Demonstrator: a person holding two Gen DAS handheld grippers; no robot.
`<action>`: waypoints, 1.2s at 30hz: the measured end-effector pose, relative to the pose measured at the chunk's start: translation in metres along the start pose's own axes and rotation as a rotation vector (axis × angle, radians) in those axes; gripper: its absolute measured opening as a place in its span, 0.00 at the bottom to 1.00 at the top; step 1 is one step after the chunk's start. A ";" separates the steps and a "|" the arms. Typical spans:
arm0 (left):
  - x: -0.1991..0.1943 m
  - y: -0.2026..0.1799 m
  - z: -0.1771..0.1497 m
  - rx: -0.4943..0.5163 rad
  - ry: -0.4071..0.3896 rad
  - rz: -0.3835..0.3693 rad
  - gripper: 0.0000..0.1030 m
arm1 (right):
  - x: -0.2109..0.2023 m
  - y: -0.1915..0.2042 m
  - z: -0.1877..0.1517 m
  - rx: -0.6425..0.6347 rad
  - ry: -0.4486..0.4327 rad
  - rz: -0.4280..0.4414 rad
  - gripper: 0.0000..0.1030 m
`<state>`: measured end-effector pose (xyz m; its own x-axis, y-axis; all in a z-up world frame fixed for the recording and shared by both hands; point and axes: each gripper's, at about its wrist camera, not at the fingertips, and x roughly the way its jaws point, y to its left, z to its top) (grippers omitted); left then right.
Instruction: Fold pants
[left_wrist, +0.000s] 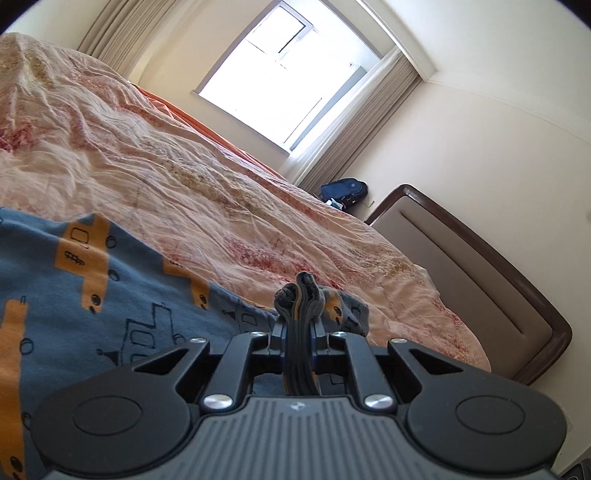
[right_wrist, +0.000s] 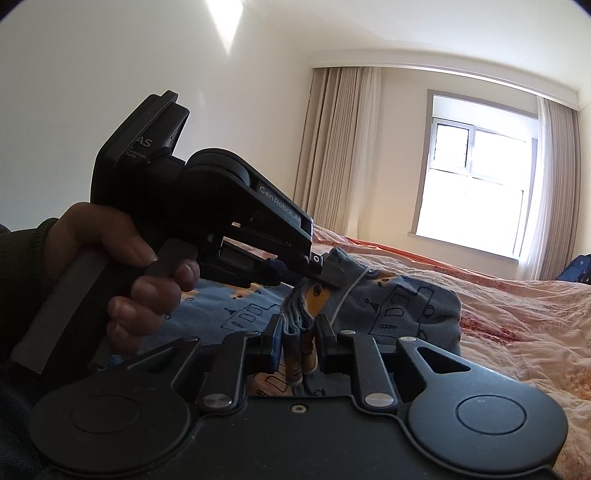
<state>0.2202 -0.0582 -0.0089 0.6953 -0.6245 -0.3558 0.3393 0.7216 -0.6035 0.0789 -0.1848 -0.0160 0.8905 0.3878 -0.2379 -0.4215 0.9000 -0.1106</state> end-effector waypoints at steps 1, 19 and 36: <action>-0.003 0.002 0.001 -0.002 -0.006 0.003 0.11 | 0.001 0.003 0.002 0.003 -0.001 0.005 0.20; -0.049 0.024 0.005 -0.030 -0.057 0.116 0.11 | 0.016 -0.008 0.005 0.006 0.020 0.095 0.19; -0.057 0.050 0.008 -0.072 -0.046 0.150 0.11 | 0.023 -0.032 0.010 -0.015 0.064 0.131 0.18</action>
<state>0.2027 0.0156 -0.0128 0.7636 -0.4957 -0.4138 0.1843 0.7815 -0.5960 0.1141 -0.2025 -0.0078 0.8151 0.4879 -0.3123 -0.5364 0.8393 -0.0888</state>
